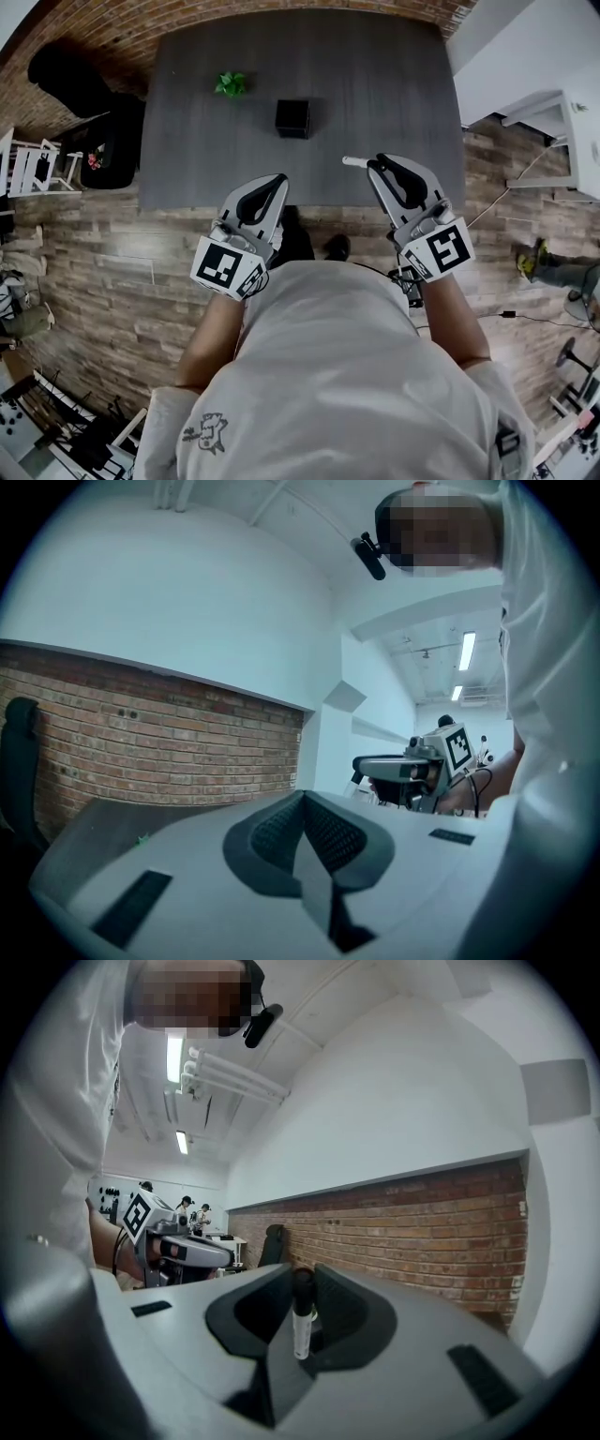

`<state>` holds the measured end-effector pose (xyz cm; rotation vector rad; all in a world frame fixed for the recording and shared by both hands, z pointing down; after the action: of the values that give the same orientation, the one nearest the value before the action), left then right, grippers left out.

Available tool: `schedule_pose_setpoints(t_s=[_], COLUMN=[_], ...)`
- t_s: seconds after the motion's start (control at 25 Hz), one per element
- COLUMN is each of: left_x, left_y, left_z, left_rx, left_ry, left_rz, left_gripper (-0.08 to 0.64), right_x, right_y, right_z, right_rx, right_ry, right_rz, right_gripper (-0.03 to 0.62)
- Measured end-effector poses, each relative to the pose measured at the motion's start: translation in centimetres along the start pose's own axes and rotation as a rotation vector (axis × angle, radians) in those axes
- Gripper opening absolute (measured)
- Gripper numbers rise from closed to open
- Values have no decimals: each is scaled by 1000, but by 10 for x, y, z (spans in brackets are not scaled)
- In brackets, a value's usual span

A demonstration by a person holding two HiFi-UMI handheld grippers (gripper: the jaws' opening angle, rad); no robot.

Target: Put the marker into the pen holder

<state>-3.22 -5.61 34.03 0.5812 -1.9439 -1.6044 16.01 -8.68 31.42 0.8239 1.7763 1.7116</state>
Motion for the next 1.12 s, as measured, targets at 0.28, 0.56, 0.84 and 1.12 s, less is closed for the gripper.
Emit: schedule_pose_setpoints(t_s=[0.28,0.56,0.84,1.12], left_x=[57,110,142,171], left_y=[5,15,27,51], left_z=[-17,-25,-40,-54], left_rx=[35,93,126,154], left_ry=[18,36,75,101], left_rz=[36,64,86,116], left_gripper=[12,12,12,12], right_x=[-5,-5,-7,-10], right_y=[12,27,50,84], right_z=[-60,-123,-168,-198], right_rx=[30,63,106,156], right_ry=[-4,-17,-17,1], right_rz=[-16,-28,-57,-62], right_gripper=[77,77,77,77])
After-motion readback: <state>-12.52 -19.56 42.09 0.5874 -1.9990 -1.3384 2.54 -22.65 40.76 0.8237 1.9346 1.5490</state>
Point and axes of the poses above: the fingertips, and each gripper's own axes: z backward along the fingers, x to its left, y out of its underside, the point moved 4 cm from there along z, backward along the fingers, and after that the axes turned 1 degree about y, right-handed, at the moved point
